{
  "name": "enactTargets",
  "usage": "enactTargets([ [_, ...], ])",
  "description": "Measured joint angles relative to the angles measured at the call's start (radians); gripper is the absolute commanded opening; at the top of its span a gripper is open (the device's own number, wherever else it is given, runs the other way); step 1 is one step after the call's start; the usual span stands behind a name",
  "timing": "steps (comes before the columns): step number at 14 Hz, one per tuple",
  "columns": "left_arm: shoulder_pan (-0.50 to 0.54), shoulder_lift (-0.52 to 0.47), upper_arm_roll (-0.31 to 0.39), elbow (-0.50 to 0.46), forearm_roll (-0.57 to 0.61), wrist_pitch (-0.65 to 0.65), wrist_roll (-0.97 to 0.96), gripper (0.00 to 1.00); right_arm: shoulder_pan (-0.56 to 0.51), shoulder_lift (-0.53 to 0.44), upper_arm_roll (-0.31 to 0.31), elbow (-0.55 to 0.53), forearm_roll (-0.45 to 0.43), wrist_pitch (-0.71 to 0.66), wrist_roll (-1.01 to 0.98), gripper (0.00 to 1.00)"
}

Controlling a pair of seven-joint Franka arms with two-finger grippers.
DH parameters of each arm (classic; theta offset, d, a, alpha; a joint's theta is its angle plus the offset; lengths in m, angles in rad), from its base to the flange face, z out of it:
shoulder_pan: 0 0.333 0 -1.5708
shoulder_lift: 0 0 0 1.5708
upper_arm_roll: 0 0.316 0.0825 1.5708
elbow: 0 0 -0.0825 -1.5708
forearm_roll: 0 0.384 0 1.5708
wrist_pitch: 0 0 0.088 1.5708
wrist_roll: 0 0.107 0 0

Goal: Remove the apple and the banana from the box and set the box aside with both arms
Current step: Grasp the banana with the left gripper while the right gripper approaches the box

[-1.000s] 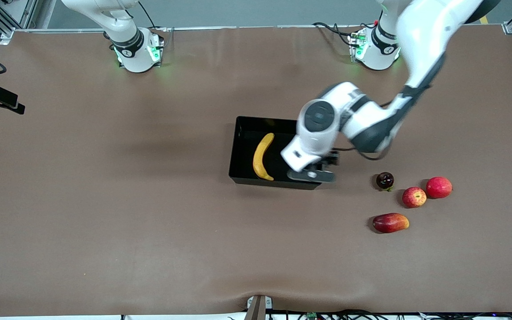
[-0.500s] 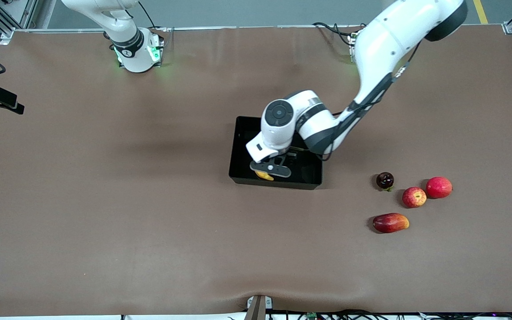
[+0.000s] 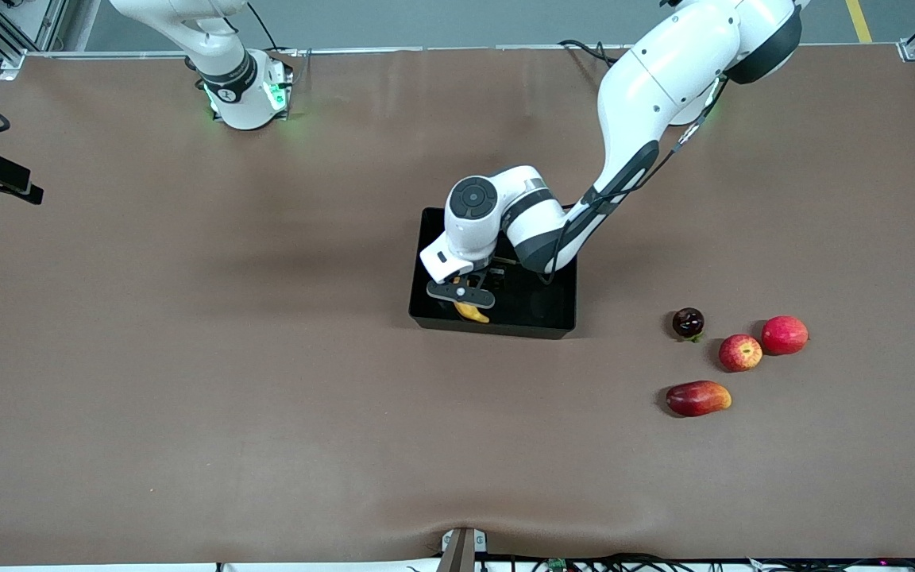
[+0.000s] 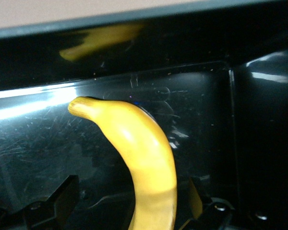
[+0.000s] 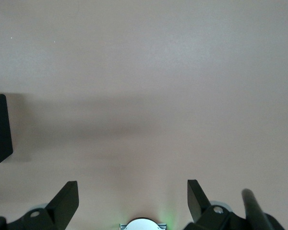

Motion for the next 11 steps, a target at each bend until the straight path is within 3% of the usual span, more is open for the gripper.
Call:
enactTargets([
  [3, -0.016, 0.013, 0.008, 0.001, 0.000, 0.006, 0.000, 0.00, 0.000, 0.002, 0.001, 0.000, 0.000, 0.000, 0.000, 1.00],
  [9, -0.018, 0.011, 0.012, 0.027, 0.001, -0.005, 0.003, 0.00, 0.001, 0.060, 0.009, -0.006, 0.003, -0.057, -0.001, 1.00],
  [11, -0.014, -0.005, 0.011, 0.071, 0.001, -0.082, 0.003, 0.00, 0.022, 0.087, 0.017, -0.006, 0.034, -0.063, -0.001, 1.00],
])
